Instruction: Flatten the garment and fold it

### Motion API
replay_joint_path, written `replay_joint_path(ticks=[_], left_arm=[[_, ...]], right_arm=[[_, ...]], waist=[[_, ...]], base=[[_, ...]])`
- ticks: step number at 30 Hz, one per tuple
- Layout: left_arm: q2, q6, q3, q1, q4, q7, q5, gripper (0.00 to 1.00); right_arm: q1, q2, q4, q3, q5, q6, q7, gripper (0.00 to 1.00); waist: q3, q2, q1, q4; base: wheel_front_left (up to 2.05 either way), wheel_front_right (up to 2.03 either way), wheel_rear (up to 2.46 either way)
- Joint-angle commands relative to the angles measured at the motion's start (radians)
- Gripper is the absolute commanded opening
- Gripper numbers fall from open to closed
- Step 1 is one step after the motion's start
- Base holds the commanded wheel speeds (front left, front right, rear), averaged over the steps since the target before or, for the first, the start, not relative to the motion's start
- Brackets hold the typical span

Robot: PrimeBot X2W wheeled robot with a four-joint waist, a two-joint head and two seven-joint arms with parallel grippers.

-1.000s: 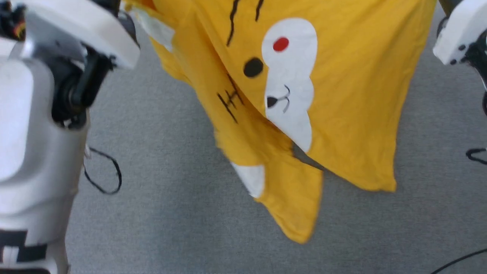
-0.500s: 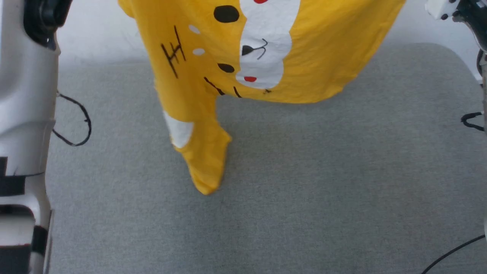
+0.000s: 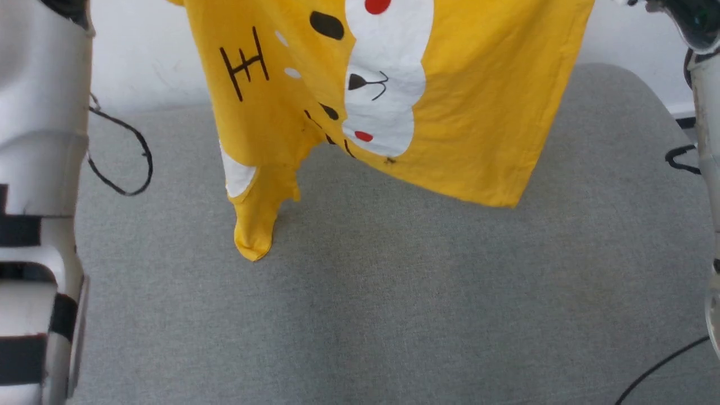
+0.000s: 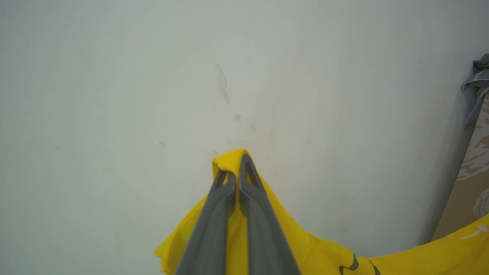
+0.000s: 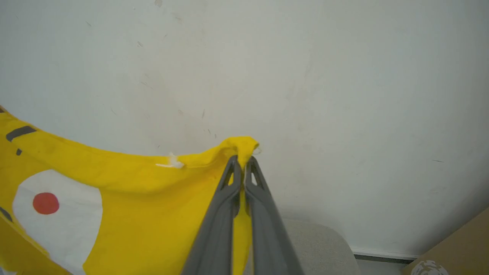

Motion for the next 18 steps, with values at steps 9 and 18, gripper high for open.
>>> replay_joint_path(ticks=[9, 18], left_arm=[[0.038, 0.053, 0.024, -0.192, -0.023, -0.114, 0.053, 0.00], [0.038, 0.088, 0.037, -0.424, -0.047, -0.324, 0.120, 0.00]], right_arm=[[-0.170, 0.081, 0.044, -0.063, -0.083, -0.002, -0.076, 0.00], [-0.391, 0.134, 0.071, -0.202, -0.241, -0.002, -0.260, 0.00]], waist=[[0.239, 0.0000, 0.0000, -0.044], [0.472, 0.0000, 0.0000, -0.056]], base=[[0.00, 0.00, 0.00], [0.00, 0.00, 0.00]])
